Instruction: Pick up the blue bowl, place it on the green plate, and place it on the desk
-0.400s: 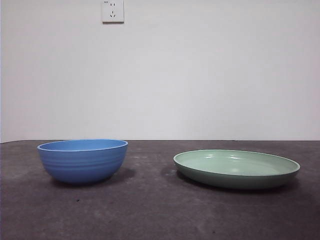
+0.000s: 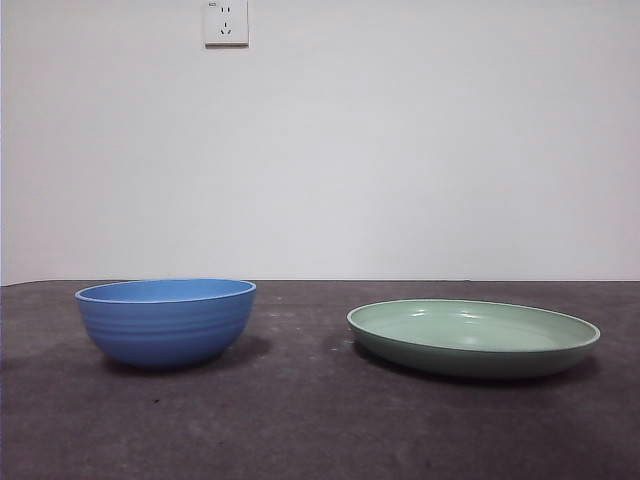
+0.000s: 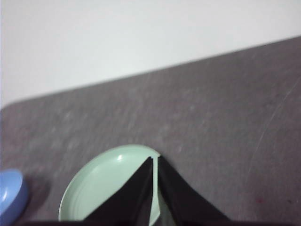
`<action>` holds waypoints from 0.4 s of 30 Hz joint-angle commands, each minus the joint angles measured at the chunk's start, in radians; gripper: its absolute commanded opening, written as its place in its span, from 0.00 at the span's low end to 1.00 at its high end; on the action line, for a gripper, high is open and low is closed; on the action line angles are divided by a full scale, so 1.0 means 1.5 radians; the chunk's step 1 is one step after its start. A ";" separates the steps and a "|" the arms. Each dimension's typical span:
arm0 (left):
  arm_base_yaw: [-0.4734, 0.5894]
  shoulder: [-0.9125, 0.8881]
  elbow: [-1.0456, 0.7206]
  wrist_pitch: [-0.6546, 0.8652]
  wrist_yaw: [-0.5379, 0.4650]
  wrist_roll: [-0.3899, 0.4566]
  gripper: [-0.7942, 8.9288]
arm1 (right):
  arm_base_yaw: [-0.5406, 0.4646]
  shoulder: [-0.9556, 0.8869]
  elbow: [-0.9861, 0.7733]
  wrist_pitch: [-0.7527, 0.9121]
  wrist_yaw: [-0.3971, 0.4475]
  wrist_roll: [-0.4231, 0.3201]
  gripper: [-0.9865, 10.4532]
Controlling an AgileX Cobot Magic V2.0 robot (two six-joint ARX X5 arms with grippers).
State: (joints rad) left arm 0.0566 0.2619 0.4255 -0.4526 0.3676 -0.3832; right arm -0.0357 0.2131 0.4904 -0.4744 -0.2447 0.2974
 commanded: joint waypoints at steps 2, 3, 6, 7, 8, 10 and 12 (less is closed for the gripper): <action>0.001 0.076 0.069 -0.045 0.050 0.088 0.09 | 0.000 0.072 0.069 -0.052 -0.043 -0.065 0.09; 0.001 0.097 0.087 -0.059 0.066 0.103 0.09 | 0.001 0.092 0.087 -0.069 -0.055 -0.078 0.09; -0.005 0.155 0.138 -0.101 0.112 0.143 0.09 | 0.001 0.152 0.136 -0.120 -0.098 -0.111 0.09; -0.009 0.171 0.153 -0.112 0.122 0.153 0.09 | 0.001 0.171 0.150 -0.135 -0.111 -0.122 0.09; -0.016 0.190 0.170 -0.127 0.130 0.165 0.09 | 0.001 0.195 0.169 -0.158 -0.130 -0.138 0.09; -0.031 0.219 0.200 -0.155 0.136 0.186 0.09 | 0.003 0.227 0.194 -0.192 -0.156 -0.159 0.09; -0.050 0.247 0.228 -0.187 0.142 0.209 0.09 | 0.011 0.261 0.221 -0.234 -0.179 -0.181 0.09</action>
State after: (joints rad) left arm -0.0105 0.6193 0.7429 -0.7250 0.5743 -0.1303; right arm -0.0246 0.5877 0.7994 -0.8108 -0.4992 0.0814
